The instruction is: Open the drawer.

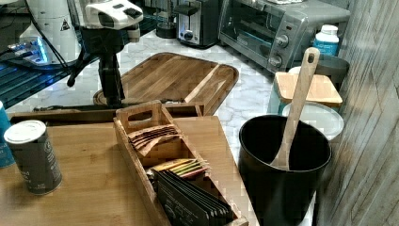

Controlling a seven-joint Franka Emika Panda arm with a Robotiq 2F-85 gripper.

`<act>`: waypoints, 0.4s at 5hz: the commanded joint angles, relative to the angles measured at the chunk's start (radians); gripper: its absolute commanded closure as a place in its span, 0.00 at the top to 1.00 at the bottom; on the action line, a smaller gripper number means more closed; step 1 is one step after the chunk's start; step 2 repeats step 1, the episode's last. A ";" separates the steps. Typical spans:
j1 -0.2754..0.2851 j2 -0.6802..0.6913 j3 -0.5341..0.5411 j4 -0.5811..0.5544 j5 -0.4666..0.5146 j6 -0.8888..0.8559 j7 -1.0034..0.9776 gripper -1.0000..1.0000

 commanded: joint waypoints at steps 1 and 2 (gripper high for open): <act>0.083 -0.248 0.062 -0.339 -0.129 0.071 0.208 1.00; 0.083 -0.248 0.062 -0.339 -0.129 0.071 0.208 1.00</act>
